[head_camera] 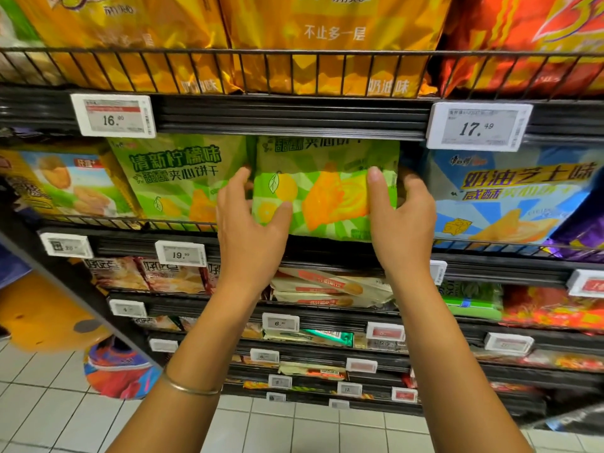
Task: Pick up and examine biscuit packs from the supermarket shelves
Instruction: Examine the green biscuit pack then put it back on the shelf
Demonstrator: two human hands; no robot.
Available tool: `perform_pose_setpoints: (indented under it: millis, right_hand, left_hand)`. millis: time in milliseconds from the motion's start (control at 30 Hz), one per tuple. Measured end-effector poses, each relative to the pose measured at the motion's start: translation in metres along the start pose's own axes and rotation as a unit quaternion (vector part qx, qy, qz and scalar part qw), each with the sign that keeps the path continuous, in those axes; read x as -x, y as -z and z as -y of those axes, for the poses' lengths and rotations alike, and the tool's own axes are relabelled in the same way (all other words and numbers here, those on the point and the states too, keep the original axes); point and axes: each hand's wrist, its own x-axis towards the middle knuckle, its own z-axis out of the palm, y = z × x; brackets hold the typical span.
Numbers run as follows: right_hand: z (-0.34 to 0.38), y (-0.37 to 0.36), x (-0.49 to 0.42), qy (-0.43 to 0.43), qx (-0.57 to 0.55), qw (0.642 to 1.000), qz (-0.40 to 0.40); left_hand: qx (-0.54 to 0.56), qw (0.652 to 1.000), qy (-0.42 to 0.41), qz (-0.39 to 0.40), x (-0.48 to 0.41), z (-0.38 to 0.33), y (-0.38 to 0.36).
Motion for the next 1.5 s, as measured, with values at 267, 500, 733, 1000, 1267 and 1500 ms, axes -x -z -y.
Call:
perform_pose_setpoints:
  millis: [267,500,733,1000,1267,1500]
  right_hand:
    - [-0.029,0.018,0.028,-0.036,-0.076,0.993,0.085]
    - [-0.058,0.041,0.049,-0.143,-0.201,0.961,0.123]
    - [-0.087,0.049,0.081,-0.148,-0.225,0.946,0.179]
    - [-0.11,0.047,0.112,-0.266,-0.196,0.899,0.288]
    - [-0.102,0.042,0.147,-0.249,-0.114,0.923,0.269]
    - [-0.07,0.034,0.192,-0.263,-0.097,0.927,0.25]
  left_hand:
    - [0.026,0.999,0.027,0.005,0.02,0.029,0.006]
    - [0.095,0.992,0.07,0.048,0.04,0.051,0.01]
    - [0.173,0.97,0.16,0.05,0.073,0.079,0.008]
    - [0.213,0.92,0.327,0.033,0.113,0.107,0.032]
    - [0.227,0.893,0.388,0.031,0.143,0.13,0.078]
    - [0.131,0.942,0.308,-0.002,0.167,0.137,0.128]
